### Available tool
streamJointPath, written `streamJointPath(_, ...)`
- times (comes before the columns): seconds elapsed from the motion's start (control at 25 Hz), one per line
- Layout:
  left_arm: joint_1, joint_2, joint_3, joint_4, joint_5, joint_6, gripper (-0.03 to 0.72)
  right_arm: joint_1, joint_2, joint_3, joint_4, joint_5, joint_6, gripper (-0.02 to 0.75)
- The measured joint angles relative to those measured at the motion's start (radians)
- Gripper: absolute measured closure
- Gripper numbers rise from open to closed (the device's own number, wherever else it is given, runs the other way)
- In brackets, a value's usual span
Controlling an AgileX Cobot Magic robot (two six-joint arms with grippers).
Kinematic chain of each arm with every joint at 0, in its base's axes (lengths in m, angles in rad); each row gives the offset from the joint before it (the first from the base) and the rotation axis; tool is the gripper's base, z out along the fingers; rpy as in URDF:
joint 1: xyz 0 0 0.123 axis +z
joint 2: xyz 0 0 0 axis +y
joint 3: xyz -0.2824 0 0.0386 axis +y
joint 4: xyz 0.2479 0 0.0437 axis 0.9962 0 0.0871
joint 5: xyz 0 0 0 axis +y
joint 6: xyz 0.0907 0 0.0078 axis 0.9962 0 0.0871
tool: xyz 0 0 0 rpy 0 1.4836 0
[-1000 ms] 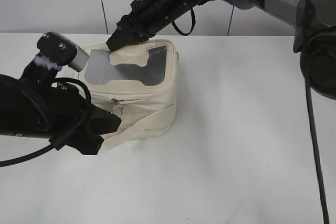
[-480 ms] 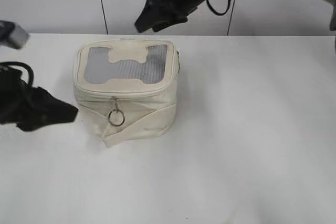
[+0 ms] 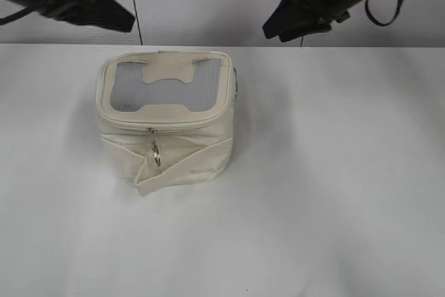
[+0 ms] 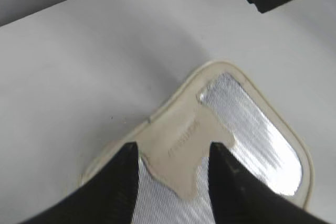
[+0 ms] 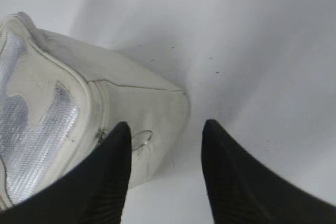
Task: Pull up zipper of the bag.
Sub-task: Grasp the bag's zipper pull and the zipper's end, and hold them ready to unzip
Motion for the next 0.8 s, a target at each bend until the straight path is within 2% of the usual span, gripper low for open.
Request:
streamJointPath(0.12,-0.017,0.169,-0.228,0.008,0.104,0.000,0.333,-0.026,-0.191,0.393,0.095,-0.241,-0.185,0.388)
streamJointPath(0.16,-0.029,0.223,-0.305,0.014,0.132,-0.001,0.325,-0.026,-0.248,0.498,0.164,-0.323,-0.262,0.388)
streamJointPath(0.24,-0.064,0.317,-0.437,0.022,0.187,-0.001,0.313,-0.026,-0.323,0.711,0.377,-0.444,-0.504,0.378)
streamJointPath(0.36,-0.114,0.443,-0.605,0.041,0.277,-0.001,0.305,-0.024,-0.345,0.890,0.689,-0.474,-0.846,0.284)
streamJointPath(0.44,-0.142,0.508,-0.675,0.084,0.330,-0.001,0.303,-0.024,-0.344,0.942,0.792,-0.475,-0.966,0.224)
streamJointPath(0.52,-0.163,0.546,-0.723,0.128,0.355,-0.001,0.303,-0.024,-0.342,0.958,0.839,-0.475,-1.023,0.197)
streamJointPath(0.8,-0.171,0.582,-0.745,0.192,0.368,-0.001,0.303,-0.024,-0.342,0.961,0.877,-0.473,-1.088,0.186)
